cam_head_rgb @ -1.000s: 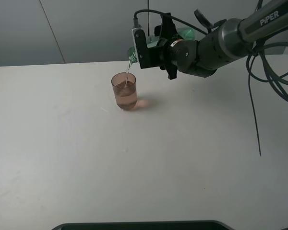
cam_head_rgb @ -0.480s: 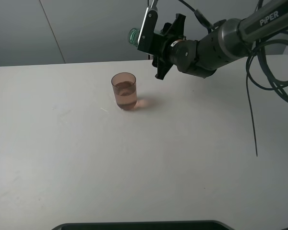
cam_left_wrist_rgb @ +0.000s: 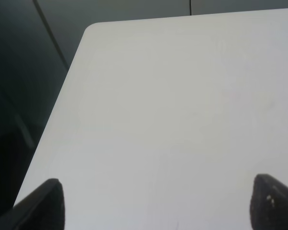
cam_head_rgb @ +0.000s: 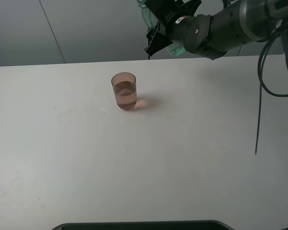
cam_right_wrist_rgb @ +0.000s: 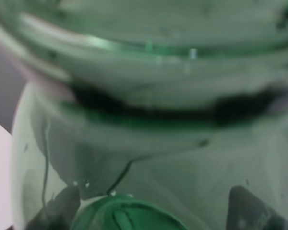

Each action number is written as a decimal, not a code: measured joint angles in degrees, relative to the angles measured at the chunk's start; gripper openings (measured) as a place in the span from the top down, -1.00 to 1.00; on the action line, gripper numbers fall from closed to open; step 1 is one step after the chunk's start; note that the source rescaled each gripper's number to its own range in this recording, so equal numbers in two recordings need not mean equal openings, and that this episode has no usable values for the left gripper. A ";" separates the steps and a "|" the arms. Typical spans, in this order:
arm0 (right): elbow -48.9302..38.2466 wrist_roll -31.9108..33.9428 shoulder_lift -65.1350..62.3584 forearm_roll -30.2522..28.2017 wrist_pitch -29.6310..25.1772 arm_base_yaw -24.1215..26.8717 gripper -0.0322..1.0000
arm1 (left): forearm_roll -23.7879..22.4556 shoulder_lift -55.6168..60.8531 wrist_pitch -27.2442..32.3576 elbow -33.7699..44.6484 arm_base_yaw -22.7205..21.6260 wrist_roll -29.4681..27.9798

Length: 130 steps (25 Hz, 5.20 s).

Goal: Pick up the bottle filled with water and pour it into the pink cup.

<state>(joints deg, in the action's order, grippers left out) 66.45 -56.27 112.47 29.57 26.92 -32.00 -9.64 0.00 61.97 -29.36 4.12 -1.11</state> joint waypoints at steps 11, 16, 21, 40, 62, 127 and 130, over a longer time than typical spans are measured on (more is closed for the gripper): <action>0.00 37.80 -8.36 -22.99 -17.90 9.23 0.94 | 0.00 0.00 0.00 0.00 0.00 0.00; -6.57 46.48 -12.63 -28.75 -13.07 15.26 0.94 | 0.00 0.00 0.00 0.00 0.00 0.00; -14.30 47.03 -15.18 -26.97 -4.96 20.30 0.94 | 0.00 0.00 0.00 0.00 0.00 0.00; -22.84 56.59 -8.10 -24.95 0.18 32.21 0.94 | 0.00 0.00 0.00 0.00 0.00 -0.15; -22.84 55.18 -5.02 -24.45 2.71 32.44 -0.99 | 0.00 -0.05 0.00 0.00 0.00 -0.04; -28.26 58.78 -78.62 -22.79 -94.90 32.69 -1.00 | 0.00 -0.05 0.00 0.00 0.00 -0.04; -31.45 58.89 -84.77 -22.92 -94.76 32.69 -1.00 | 0.00 0.00 0.00 0.00 0.00 0.23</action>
<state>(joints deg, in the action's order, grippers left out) 35.00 2.62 27.70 6.65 -67.85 0.69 -9.64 0.00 61.97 -29.36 4.12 -0.88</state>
